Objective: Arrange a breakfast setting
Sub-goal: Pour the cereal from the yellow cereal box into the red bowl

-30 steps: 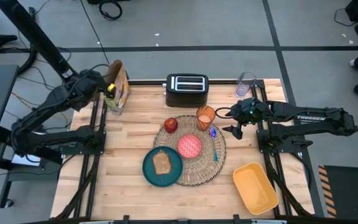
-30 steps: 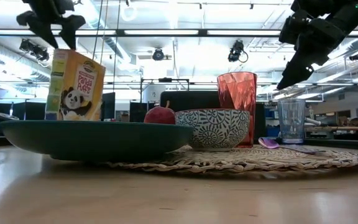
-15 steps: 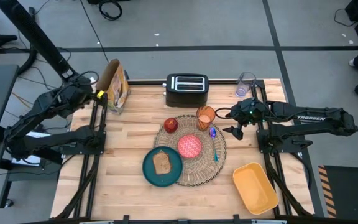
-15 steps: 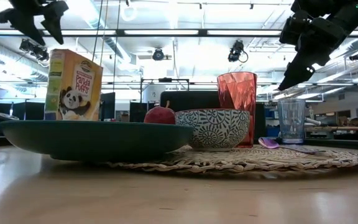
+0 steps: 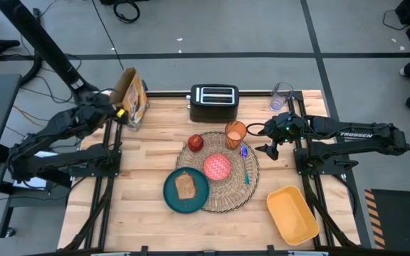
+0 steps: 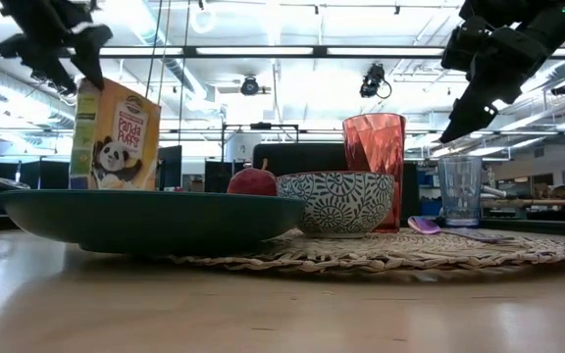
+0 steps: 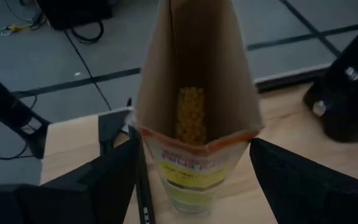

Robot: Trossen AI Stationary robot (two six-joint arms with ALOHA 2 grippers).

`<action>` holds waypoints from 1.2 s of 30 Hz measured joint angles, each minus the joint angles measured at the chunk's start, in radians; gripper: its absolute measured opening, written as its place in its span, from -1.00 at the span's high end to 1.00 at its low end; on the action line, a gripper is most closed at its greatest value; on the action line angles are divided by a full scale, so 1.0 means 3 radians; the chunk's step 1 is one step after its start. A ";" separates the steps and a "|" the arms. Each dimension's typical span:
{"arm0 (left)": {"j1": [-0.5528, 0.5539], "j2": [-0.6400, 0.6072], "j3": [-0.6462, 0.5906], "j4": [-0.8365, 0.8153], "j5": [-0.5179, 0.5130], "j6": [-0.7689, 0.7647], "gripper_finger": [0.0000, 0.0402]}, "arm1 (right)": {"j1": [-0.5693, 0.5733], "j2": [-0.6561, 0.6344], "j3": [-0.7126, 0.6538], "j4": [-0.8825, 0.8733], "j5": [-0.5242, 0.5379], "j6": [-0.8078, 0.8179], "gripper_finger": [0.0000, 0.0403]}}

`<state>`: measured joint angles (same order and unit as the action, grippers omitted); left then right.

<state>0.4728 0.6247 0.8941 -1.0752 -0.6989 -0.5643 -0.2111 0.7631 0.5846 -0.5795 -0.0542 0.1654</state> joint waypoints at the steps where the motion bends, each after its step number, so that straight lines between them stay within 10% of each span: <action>1: 0.0000 0.0003 -0.0062 0.0027 0.0000 -0.0003 -0.55 | 0.0000 0.0000 -0.0001 -0.0002 -0.0005 0.0000 -0.87; 26: 0.0210 0.0003 -0.1550 0.2109 0.0015 0.0467 -0.54 | -0.0001 -0.0015 -0.0003 0.0062 -0.0023 -0.0052 -0.86; 36: 0.0210 -0.0014 -0.1638 0.2211 0.0089 0.0511 -0.05 | 0.0098 -0.0112 0.0392 0.0152 0.0000 -0.0209 -0.86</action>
<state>0.5358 0.6205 0.4027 -0.4118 -0.6723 -0.4108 -0.1816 0.7296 0.7023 -0.5338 -0.0542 0.1028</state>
